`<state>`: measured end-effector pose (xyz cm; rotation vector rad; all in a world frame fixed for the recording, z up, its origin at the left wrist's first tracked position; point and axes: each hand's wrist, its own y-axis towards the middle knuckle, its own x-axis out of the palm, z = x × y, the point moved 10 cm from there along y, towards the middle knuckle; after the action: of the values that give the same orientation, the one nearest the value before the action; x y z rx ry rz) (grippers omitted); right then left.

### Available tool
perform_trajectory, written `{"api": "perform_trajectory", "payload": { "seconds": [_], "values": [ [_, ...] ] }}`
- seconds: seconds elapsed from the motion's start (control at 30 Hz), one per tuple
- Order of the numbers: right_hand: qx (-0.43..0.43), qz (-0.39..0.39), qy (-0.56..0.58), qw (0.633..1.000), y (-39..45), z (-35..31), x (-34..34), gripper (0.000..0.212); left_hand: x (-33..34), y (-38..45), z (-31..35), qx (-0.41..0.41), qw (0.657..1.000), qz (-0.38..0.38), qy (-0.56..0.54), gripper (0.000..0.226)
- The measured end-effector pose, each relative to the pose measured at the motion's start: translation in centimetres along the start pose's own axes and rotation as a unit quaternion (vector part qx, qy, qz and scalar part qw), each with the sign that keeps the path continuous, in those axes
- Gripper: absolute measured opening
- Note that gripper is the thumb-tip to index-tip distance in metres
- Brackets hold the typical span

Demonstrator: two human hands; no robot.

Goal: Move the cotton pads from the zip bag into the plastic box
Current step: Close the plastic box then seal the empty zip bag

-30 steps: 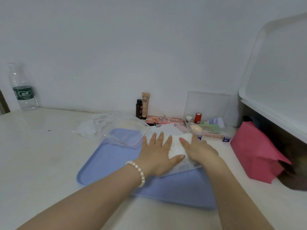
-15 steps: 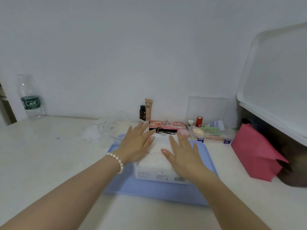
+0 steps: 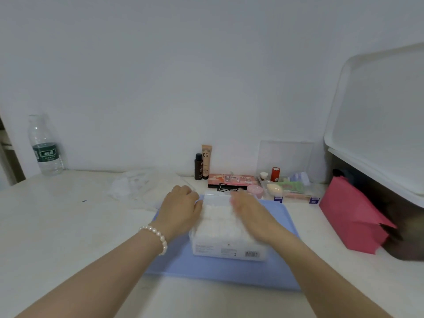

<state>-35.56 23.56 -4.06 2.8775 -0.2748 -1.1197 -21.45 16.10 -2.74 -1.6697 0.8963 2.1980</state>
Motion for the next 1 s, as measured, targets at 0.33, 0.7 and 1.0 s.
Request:
{"api": "perform_trajectory", "payload": {
  "seconds": [0.33, 0.7, 1.0],
  "values": [
    [0.247, 0.136, 0.167, 0.945, 1.2, 8.2, -3.1, 0.045, 5.6, 1.8, 0.5, -0.19, 0.941, -0.078, -0.267, 0.054],
    [0.168, 0.194, 0.323, 0.911, 0.3, 7.2, -4.2, 0.05, 8.7, 1.1, -1.2, -0.345, 0.607, -0.006, -0.716, 0.052],
    [0.21, 0.217, 0.467, 0.831, -1.6, 9.2, -4.7, 0.052, 6.1, 0.2, -0.5, -0.333, 0.639, 0.007, -0.693, 0.054]
  ]
}}
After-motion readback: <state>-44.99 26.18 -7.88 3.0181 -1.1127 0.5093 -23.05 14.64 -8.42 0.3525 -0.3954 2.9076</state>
